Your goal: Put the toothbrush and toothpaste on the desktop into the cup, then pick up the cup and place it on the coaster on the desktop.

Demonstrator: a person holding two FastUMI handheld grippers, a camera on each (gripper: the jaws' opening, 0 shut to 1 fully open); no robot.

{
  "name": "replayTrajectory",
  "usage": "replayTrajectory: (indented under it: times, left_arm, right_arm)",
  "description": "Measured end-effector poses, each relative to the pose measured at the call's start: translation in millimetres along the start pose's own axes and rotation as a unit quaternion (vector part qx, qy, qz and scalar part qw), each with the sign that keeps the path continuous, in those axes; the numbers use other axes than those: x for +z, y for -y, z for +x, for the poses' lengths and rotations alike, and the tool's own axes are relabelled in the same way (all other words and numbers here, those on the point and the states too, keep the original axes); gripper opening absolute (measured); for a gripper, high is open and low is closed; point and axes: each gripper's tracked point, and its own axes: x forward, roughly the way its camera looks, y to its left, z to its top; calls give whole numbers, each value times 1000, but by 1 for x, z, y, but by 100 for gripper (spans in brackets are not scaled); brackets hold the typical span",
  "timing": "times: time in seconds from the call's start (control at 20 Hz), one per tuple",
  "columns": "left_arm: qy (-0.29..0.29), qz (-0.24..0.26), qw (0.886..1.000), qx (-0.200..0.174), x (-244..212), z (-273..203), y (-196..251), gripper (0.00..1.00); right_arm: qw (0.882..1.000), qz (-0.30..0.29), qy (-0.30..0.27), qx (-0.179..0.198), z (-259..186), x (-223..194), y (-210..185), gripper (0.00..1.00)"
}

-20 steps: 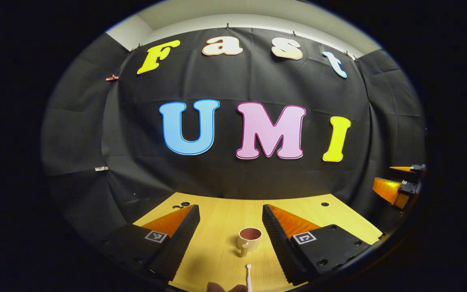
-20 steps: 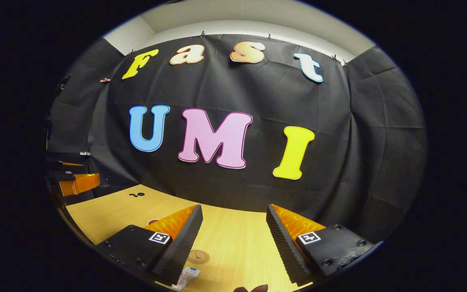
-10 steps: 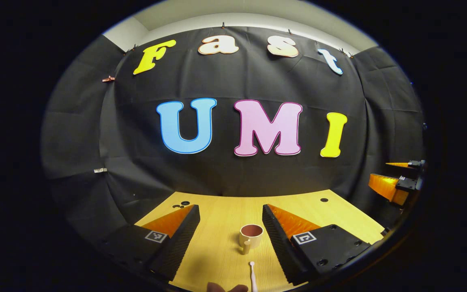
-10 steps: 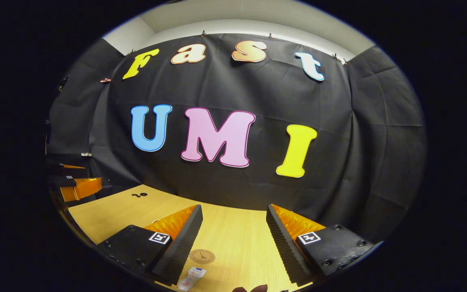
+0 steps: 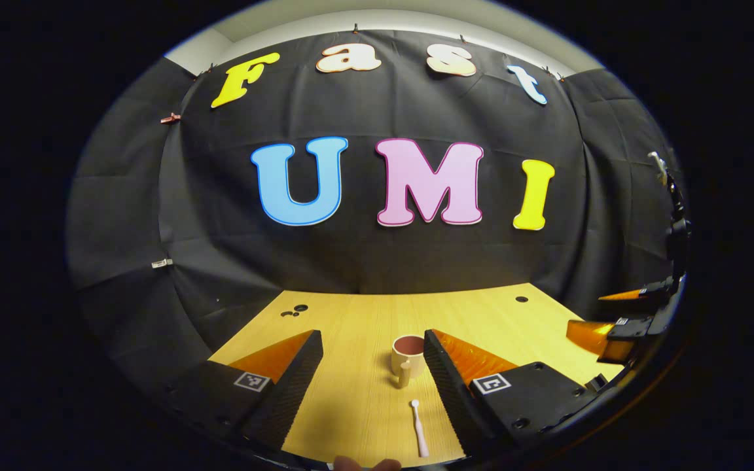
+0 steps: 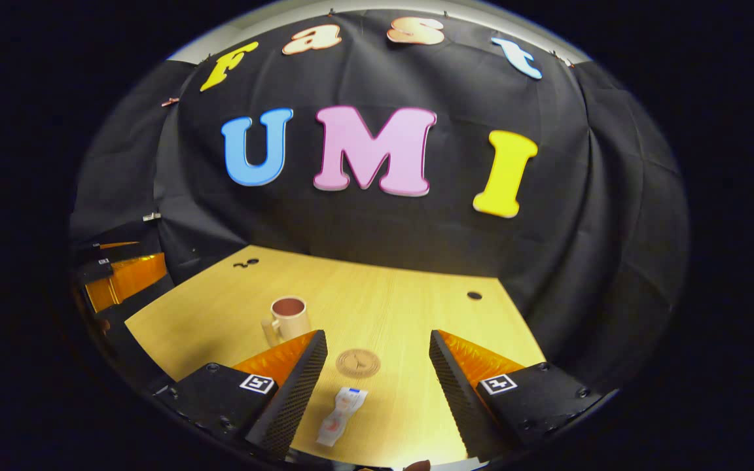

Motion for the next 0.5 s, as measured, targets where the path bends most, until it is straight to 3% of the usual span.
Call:
replayTrajectory:
  times: [0.2,0.5]
  left_arm:
    - [-18,8,1000,-3,-20,-11,-11,96]
    - [-31,10,999,-8,-39,-19,-28,96]
  right_arm:
    - [995,25,-100,10,16,-63,-27,97]
    - [971,50,-232,-22,48,-159,-36,96]
